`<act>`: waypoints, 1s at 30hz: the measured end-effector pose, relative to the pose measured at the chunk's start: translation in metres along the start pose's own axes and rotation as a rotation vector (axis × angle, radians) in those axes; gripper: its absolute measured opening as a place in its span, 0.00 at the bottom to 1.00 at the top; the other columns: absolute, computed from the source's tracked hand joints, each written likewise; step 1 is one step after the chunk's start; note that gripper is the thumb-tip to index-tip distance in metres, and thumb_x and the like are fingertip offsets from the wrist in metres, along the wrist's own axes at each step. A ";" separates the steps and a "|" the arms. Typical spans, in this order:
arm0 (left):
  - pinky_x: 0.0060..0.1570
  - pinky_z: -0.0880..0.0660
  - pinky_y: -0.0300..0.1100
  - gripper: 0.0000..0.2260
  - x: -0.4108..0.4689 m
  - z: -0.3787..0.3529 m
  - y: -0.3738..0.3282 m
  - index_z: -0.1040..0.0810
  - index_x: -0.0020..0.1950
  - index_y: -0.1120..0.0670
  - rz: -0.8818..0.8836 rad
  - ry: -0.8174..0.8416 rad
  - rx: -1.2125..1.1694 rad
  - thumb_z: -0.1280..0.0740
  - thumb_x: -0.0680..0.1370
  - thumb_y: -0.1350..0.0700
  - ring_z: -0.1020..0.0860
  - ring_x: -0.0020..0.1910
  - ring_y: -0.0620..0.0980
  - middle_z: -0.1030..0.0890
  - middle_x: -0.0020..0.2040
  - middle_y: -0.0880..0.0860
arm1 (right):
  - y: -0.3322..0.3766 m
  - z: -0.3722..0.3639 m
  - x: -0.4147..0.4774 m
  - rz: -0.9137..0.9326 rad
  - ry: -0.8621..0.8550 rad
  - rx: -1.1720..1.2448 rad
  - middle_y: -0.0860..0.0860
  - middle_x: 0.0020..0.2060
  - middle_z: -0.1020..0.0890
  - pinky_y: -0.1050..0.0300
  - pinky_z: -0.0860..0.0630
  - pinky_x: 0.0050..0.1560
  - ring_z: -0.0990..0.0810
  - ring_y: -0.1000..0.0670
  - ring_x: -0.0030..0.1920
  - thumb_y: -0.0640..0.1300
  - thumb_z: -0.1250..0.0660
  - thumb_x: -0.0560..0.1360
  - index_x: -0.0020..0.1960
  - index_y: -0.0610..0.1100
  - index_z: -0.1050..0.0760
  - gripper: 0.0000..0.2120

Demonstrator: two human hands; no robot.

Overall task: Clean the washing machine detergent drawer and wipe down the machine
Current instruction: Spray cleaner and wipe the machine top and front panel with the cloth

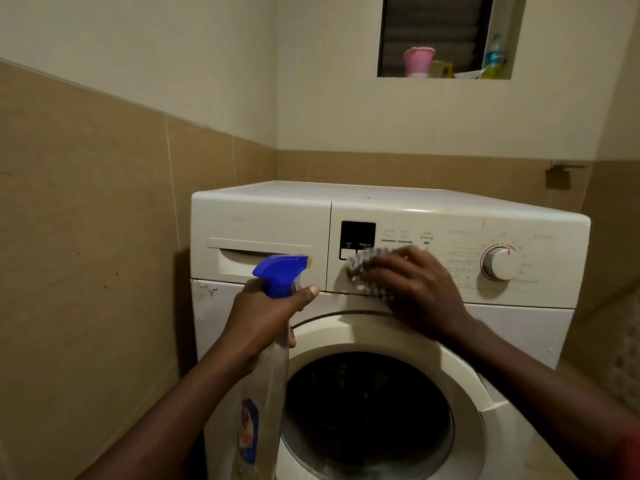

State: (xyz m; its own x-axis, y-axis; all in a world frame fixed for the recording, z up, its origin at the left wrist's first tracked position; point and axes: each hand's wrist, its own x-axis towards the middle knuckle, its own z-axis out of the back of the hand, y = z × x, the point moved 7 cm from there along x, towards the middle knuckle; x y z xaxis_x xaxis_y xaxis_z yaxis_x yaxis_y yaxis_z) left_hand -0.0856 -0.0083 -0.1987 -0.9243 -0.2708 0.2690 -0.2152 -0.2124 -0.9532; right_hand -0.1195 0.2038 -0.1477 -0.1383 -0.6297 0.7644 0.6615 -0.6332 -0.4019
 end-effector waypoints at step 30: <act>0.40 0.19 0.52 0.16 0.001 0.018 -0.016 0.22 0.50 0.57 -0.035 -0.072 -0.008 0.26 0.72 0.48 0.22 0.27 0.56 0.16 0.42 0.57 | -0.005 0.008 0.091 -0.326 -0.156 -0.054 0.44 0.51 0.20 0.49 0.26 0.47 0.25 0.42 0.54 0.32 0.34 0.66 0.55 0.40 0.21 0.18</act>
State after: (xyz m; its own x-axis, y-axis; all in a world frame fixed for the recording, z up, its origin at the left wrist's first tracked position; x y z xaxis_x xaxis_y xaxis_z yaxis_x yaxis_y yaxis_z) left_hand -0.0774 -0.0223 -0.1805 -0.8911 -0.3306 0.3108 -0.2492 -0.2158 -0.9441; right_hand -0.1299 0.1534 -0.0725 -0.2183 -0.3175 0.9228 0.5606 -0.8148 -0.1477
